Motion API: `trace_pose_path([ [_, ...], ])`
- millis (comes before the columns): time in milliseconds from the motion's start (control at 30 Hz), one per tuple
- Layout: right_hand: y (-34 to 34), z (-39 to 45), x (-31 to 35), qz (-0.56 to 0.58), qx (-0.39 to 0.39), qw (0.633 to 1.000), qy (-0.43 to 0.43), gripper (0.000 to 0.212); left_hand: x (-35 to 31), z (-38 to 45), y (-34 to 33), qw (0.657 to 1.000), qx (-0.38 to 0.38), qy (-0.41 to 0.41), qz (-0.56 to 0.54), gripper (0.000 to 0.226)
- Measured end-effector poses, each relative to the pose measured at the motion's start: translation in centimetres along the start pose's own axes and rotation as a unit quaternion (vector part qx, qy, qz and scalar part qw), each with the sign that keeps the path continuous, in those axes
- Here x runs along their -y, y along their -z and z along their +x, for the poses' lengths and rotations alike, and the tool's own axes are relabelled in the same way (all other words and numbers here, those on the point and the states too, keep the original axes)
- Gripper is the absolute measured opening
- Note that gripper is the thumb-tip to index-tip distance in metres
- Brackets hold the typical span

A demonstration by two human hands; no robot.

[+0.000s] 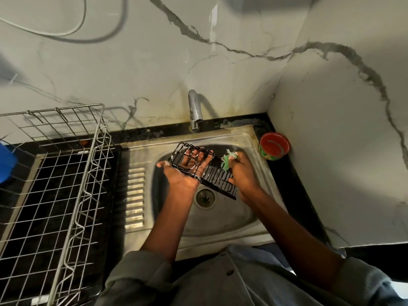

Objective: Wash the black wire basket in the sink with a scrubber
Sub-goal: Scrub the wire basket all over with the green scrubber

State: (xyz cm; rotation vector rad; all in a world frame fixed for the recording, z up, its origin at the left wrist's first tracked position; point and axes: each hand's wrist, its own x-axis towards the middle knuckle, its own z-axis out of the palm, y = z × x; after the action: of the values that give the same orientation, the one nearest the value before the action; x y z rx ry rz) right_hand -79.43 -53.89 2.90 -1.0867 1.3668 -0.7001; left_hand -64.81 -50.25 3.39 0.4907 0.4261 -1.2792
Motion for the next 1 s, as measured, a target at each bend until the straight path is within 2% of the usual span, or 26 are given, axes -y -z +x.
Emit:
trace_pose_path([
  [167,-0.9,0.6,0.9,0.008,0.018,1.000,0.016,0.025,-0.5,0.7,-0.2,1.000,-0.008,-0.008,-0.014,0.087],
  [267,-1.1,1.1,1.8,0.006,0.024,0.999,0.020,0.027,-0.1,1.4,0.1,1.000,-0.021,-0.010,0.009,0.090],
  [333,-1.1,1.4,2.5,0.012,0.012,1.000,0.018,0.022,0.9,1.2,0.3,0.995,-0.037,-0.010,0.090,0.088],
  [433,-1.5,1.6,4.1,0.010,0.013,0.999,0.030,0.019,3.8,-0.2,0.7,0.968,-0.045,-0.016,0.248,0.078],
  [500,-2.1,1.4,5.3,-0.001,0.038,0.998,0.054,0.018,5.3,-0.9,0.7,0.962,-0.039,-0.021,0.269,0.067],
  [600,-2.7,0.7,5.9,0.037,0.070,0.994,0.070,0.016,4.9,-1.6,0.5,0.971,-0.023,-0.016,0.236,0.051],
  [733,-1.4,0.6,4.6,0.081,0.022,0.992,0.098,0.017,3.1,-1.3,0.0,0.990,-0.010,0.002,0.137,0.042],
  [867,-0.7,0.4,3.5,0.027,0.001,0.989,0.145,0.036,2.2,-0.9,-0.8,0.995,0.001,-0.032,0.099,0.035],
  [1000,-2.2,-1.5,3.8,-0.075,0.079,0.954,0.280,0.061,1.6,-0.7,-0.9,0.997,0.015,-0.042,0.061,0.034],
])
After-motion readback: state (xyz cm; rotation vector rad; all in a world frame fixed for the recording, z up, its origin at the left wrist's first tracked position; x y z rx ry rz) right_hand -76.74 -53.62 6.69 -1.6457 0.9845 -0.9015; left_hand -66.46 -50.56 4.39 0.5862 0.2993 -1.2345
